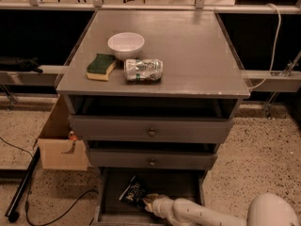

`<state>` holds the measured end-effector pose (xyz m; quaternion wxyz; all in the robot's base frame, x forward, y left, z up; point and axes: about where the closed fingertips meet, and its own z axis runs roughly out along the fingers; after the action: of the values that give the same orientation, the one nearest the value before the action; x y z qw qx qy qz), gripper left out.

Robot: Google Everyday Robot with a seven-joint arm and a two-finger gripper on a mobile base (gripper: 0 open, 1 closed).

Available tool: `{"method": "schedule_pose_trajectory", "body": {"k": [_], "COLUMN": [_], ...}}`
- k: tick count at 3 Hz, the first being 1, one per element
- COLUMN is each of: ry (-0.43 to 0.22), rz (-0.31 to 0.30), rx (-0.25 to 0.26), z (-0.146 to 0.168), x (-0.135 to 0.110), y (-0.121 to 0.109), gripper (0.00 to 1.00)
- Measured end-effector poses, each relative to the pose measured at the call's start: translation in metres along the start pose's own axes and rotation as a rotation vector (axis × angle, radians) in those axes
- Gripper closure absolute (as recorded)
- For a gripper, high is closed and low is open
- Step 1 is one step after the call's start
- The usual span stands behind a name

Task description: Pick blue chip bag from bottom drawer and place on counter

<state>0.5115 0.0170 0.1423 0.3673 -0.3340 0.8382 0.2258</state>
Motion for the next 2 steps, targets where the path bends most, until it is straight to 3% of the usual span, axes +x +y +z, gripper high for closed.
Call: {"method": "schedule_pose_trajectory", "body": {"k": [1,2], "ry": [0.005,-0.008], "rz": [-0.010,-0.041], "rx": [0.003,0.014], "z": [-0.007,-0.026], "x": [-0.012,-0.044], "y": [-0.007,-0.024], "gripper": [1.00,1.00]}}
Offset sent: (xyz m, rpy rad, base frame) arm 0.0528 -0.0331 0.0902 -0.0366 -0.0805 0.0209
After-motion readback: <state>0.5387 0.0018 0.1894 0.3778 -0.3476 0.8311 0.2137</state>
